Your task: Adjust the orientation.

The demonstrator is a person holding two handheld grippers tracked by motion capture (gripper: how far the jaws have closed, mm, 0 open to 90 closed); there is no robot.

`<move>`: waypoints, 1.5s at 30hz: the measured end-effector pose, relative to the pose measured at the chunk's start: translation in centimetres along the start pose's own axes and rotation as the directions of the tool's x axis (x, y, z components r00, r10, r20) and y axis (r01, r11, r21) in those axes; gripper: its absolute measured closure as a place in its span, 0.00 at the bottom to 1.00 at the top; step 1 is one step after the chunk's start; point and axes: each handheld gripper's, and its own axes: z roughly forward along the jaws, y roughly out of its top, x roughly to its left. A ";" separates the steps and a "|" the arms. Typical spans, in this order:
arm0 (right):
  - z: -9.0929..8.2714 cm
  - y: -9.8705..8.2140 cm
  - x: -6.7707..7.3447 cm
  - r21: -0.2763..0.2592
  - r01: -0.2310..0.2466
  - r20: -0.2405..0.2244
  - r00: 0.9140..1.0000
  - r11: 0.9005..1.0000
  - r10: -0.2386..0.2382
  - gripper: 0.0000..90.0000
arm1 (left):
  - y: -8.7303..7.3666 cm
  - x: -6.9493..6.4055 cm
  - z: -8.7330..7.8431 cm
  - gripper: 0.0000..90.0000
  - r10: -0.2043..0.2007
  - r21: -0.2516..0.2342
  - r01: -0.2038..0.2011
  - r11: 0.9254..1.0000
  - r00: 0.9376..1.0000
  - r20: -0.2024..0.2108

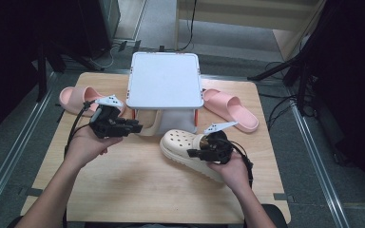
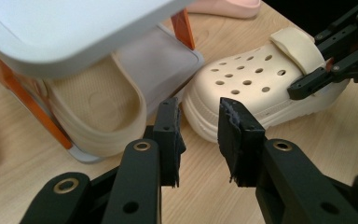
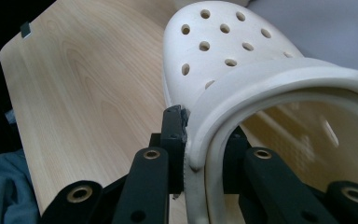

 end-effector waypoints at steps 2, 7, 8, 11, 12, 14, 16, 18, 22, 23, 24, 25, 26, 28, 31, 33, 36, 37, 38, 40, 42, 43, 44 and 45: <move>1.0 0.3 0.9 0.015 0.000 -0.003 1.000 1.000 0.000 0.87 | -0.8 -0.3 0.2 0.76 0.000 0.006 0.000 1.000 1.000 -0.004; 2.5 0.6 2.0 0.024 0.009 0.000 1.000 1.000 -0.009 0.87 | -2.3 -0.8 0.3 0.73 -0.003 -0.004 0.003 1.000 1.000 -0.014; 2.5 0.6 2.0 0.024 0.009 0.000 1.000 1.000 -0.009 0.87 | -2.3 -0.8 0.3 0.73 -0.003 -0.004 0.003 1.000 1.000 -0.014; 3.6 0.8 2.8 0.026 0.007 0.013 1.000 1.000 -0.007 0.87 | -3.1 -0.9 0.4 0.73 -0.010 -0.004 0.009 1.000 1.000 -0.013; 3.8 0.8 2.9 0.026 0.011 0.015 1.000 1.000 -0.011 0.87 | -3.1 -0.9 0.4 0.73 -0.010 -0.004 0.009 1.000 1.000 -0.013; 4.1 0.8 3.2 0.027 0.019 0.012 1.000 0.999 -0.019 0.87 | -3.6 -0.9 0.4 0.73 -0.012 -0.017 0.012 1.000 1.000 -0.008; 4.6 0.7 3.4 0.033 0.026 0.008 1.000 0.999 -0.026 0.86 | -3.8 -0.9 0.4 0.73 -0.013 -0.018 0.013 1.000 1.000 -0.009; 5.0 0.6 3.5 0.047 0.035 0.002 0.999 0.998 -0.035 0.86 | -3.8 -0.9 0.6 0.73 -0.013 -0.019 0.013 1.000 1.000 -0.012; 5.4 0.3 3.6 0.057 0.055 -0.012 0.998 0.997 -0.055 0.86 | -4.0 -0.9 0.9 0.73 -0.006 -0.020 0.006 1.000 1.000 -0.020; 5.4 0.2 3.7 0.063 0.064 -0.010 0.998 0.996 -0.064 0.85 | -4.0 -0.9 0.9 0.73 -0.006 -0.018 0.005 1.000 1.000 -0.020; 5.4 0.2 3.8 0.066 0.073 -0.012 0.997 0.995 -0.073 0.83 | -4.0 -0.9 1.0 0.73 -0.010 -0.017 0.009 1.000 1.000 -0.019; 5.2 0.2 3.8 0.063 0.086 -0.015 0.996 0.994 -0.085 0.79 | -4.0 -0.9 1.0 0.73 -0.010 -0.017 0.009 1.000 1.000 -0.019; 4.9 0.2 3.8 0.052 0.088 -0.018 0.996 0.995 -0.087 0.76 | -4.1 -0.9 1.1 0.73 -0.010 -0.017 0.010 1.000 1.000 -0.023; 4.2 0.2 3.9 0.035 0.090 -0.013 0.996 0.995 -0.090 0.72 | -4.1 -0.9 1.1 0.73 -0.007 -0.015 0.007 1.000 1.000 -0.023; 2.3 0.2 3.9 0.000 0.094 0.004 0.996 0.996 -0.094 0.72 | -4.1 -1.0 1.4 0.74 -0.006 -0.007 0.005 1.000 1.000 -0.019; 1.8 0.1 3.7 -0.009 0.091 0.000 0.996 0.996 -0.091 0.74 | -4.2 -1.1 1.5 0.75 -0.003 -0.007 0.003 1.000 1.000 -0.021; -0.3 -0.1 2.9 -0.061 0.072 -0.014 0.997 0.996 -0.073 0.82 | -4.3 -1.2 1.9 0.77 -0.003 0.007 0.003 1.000 1.000 -0.019; -0.6 -0.1 2.6 -0.068 0.068 -0.010 0.998 0.995 -0.069 0.84 | -4.4 -1.2 2.0 0.79 -0.003 0.010 0.003 1.000 1.000 -0.023; -0.9 -0.1 2.3 -0.076 0.069 -0.001 0.998 0.995 -0.069 0.87 | -4.4 -1.2 2.2 0.80 -0.008 0.007 0.008 1.000 1.000 -0.021; -1.2 -0.1 1.6 -0.086 0.058 0.017 0.998 0.995 -0.056 0.92 | -4.6 -1.3 2.6 0.84 -0.004 0.017 0.004 1.000 1.000 -0.016; -1.1 -0.1 0.8 -0.084 0.049 0.033 0.998 0.995 -0.046 0.96 | -4.8 -1.3 3.1 0.87 -0.007 0.032 0.007 0.999 1.000 -0.007; -1.0 0.0 0.4 -0.081 0.044 0.042 0.998 0.996 -0.041 0.96 | -4.9 -1.3 3.4 0.88 -0.011 0.038 0.011 0.999 1.000 -0.002; -0.8 0.1 0.0 -0.081 0.043 0.051 0.998 0.996 -0.039 0.97 | -5.1 -1.4 3.7 0.90 -0.011 0.046 0.011 0.999 1.000 0.008; -0.6 0.2 -0.3 -0.079 0.041 0.064 0.997 0.996 -0.036 0.97 | -5.2 -1.4 4.0 0.91 -0.005 0.053 0.005 0.999 1.000 0.011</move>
